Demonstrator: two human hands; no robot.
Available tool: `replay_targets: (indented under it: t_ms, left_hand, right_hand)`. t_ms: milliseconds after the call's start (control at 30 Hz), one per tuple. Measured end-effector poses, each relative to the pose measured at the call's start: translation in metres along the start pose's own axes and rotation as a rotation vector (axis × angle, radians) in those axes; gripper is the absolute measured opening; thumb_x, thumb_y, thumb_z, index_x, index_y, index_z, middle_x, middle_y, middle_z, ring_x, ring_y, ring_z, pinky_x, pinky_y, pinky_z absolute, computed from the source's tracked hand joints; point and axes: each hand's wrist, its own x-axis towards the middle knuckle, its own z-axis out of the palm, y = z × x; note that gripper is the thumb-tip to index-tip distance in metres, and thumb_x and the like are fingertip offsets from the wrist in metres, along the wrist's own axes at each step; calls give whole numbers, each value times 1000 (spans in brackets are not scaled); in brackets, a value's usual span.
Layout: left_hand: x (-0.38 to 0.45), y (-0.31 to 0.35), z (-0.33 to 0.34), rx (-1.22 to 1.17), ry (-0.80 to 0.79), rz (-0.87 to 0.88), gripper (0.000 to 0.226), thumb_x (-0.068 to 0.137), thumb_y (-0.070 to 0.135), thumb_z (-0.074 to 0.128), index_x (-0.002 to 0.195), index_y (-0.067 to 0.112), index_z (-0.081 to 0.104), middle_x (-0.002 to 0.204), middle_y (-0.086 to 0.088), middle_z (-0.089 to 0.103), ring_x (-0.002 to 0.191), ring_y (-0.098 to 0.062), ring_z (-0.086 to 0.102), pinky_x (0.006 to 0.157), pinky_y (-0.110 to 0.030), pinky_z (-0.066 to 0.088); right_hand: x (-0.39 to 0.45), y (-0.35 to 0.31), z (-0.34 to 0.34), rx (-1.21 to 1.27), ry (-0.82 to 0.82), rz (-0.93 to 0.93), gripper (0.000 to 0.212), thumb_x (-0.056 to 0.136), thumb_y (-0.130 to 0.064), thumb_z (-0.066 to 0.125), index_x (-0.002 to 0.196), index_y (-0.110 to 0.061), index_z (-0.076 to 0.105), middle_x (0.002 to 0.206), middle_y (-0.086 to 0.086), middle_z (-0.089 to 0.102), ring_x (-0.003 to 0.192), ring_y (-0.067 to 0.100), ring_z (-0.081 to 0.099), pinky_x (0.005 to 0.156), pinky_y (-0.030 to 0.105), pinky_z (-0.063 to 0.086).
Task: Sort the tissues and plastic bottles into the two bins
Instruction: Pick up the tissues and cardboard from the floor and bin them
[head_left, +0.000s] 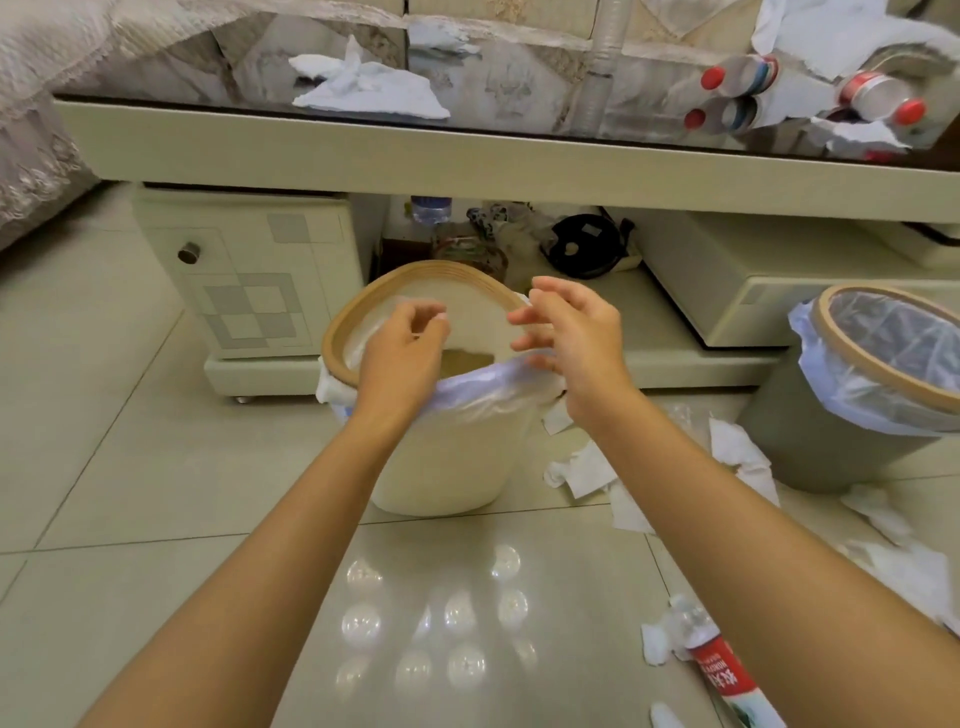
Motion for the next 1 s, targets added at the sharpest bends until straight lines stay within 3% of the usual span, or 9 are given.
replay_targets:
  t_ms: [100, 200, 267, 333, 433, 667, 833, 933, 1000]
  left_hand:
    - [-27, -3, 26, 160, -70, 219, 19, 94, 22, 51, 109, 22, 62, 93, 6, 69, 87, -12, 63, 82, -36, 51]
    - [-60, -9, 61, 438, -158, 607, 20, 89, 16, 55, 107, 15, 64, 96, 0, 69, 90, -21, 61, 82, -40, 47]
    - [-81, -20, 86, 525, -292, 739, 21, 87, 16, 57, 107, 14, 64, 99, -2, 69, 93, -23, 61, 81, -39, 46]
    - [-99, -33, 109, 564, -465, 683, 22, 90, 21, 54, 111, 18, 60, 100, 0, 69, 91, -22, 62, 76, -39, 50]
    - [-118, -57, 139, 601, -641, 466, 27, 93, 31, 50, 120, 26, 52, 100, 10, 67, 91, -14, 61, 72, -36, 52]
    - [-146, -108, 208, 612, -991, 123, 52, 84, 41, 66, 129, 27, 46, 122, 5, 58, 104, -15, 57, 83, -31, 47]
    - [-193, -128, 251, 574, -1240, 103, 106, 63, 54, 81, 146, 23, 23, 147, -1, 33, 130, -20, 37, 102, -36, 41]
    - [-210, -134, 264, 529, -1230, 136, 112, 59, 54, 83, 147, 23, 20, 147, 0, 30, 132, -20, 32, 104, -36, 39]
    - [-216, -141, 269, 542, -1192, 190, 108, 60, 52, 83, 145, 21, 25, 143, 0, 34, 127, -20, 35, 99, -34, 41]
  right_hand:
    - [-17, 21, -43, -51, 57, 5, 13, 90, -16, 58, 99, -15, 67, 63, 2, 59, 46, 11, 47, 45, 21, 39]
    - [-34, 54, -80, -95, 69, 93, 11, 89, -12, 58, 95, -11, 68, 56, -1, 52, 43, 9, 41, 42, 20, 31]
    - [-47, 76, -102, -157, 52, 147, 12, 90, -11, 57, 96, -8, 68, 56, 0, 51, 44, 9, 41, 42, 19, 32]
    - [-60, 96, -125, -215, 42, 199, 14, 91, -10, 56, 99, -6, 68, 58, 2, 51, 46, 10, 41, 42, 19, 32]
    - [-77, 120, -161, -268, 76, 263, 14, 90, -6, 57, 95, -7, 69, 56, 3, 50, 43, 11, 39, 39, 19, 30]
    - [-120, 160, -247, -391, 189, 365, 16, 88, -3, 58, 86, -14, 69, 61, 2, 59, 48, 8, 51, 44, 15, 40]
    - [-144, 184, -284, -413, 258, 461, 13, 88, -7, 59, 93, -15, 68, 95, 13, 68, 73, 16, 63, 55, 24, 47]
    - [-153, 194, -293, -466, 242, 469, 13, 88, -13, 62, 97, -16, 70, 105, 5, 68, 94, 17, 64, 64, 24, 49]
    - [-157, 198, -295, -477, 232, 461, 15, 88, -15, 62, 100, -14, 70, 106, 0, 66, 95, 12, 61, 70, 20, 49]
